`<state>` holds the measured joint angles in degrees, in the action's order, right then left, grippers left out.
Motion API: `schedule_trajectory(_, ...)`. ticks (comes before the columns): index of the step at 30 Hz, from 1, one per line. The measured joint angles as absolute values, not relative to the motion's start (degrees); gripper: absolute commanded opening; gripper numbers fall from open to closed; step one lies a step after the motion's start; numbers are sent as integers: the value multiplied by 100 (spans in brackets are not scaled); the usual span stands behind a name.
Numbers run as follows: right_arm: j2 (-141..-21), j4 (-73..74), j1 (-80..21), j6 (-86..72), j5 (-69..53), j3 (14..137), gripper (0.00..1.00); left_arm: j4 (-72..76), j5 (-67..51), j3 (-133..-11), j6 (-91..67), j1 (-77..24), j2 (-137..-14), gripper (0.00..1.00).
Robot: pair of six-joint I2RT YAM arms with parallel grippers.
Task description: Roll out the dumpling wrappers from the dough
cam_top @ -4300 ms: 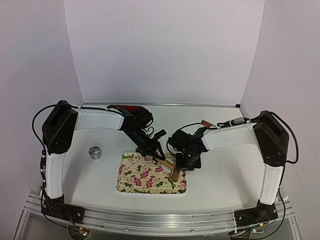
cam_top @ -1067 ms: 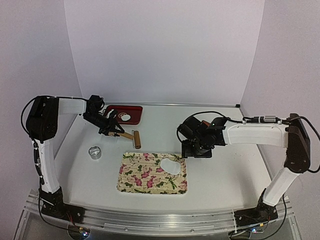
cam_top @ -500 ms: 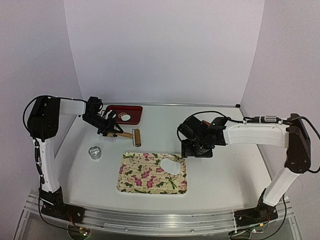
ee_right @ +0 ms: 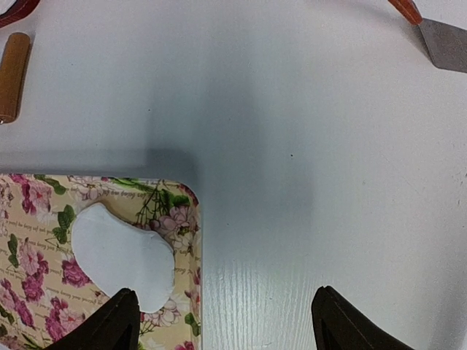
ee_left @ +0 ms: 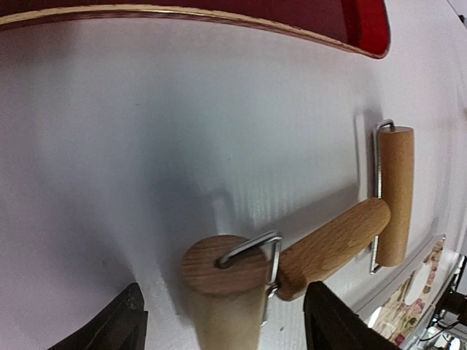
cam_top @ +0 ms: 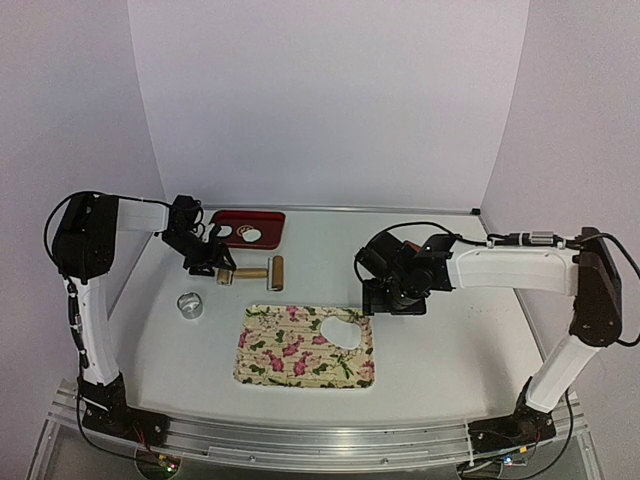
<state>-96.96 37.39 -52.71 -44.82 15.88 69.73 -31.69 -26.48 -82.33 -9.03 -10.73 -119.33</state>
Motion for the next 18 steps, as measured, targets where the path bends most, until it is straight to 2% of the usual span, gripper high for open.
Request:
schedule_trajectory(1,-9690,3739,-5271,-4480,1598,6973,83,-3152,-2518,-8174,-898,-1047,-11869,85)
schedule_trajectory(2,-9681,3739,-5270,-4471,1610,6973,84,-3145,-2388,-8093,-920,-1017,-11788,87)
schedule_trajectory(7,-9655,3741,-5271,-4363,1642,6973,86,-3197,-1882,-7721,-1074,-870,-11189,89)
schedule_trajectory(11,-9655,3739,-5269,-4285,1647,6973,85,-3192,-1485,-7035,-1358,-858,-10088,93)
schedule_trajectory(15,-9655,3741,-5271,-4239,1642,6973,82,-3348,-1090,-6339,-1691,-861,-9006,94)
schedule_trajectory(18,-9655,3741,-5271,-4215,1627,6973,76,-3504,-899,-5825,-1902,-855,-8636,92)
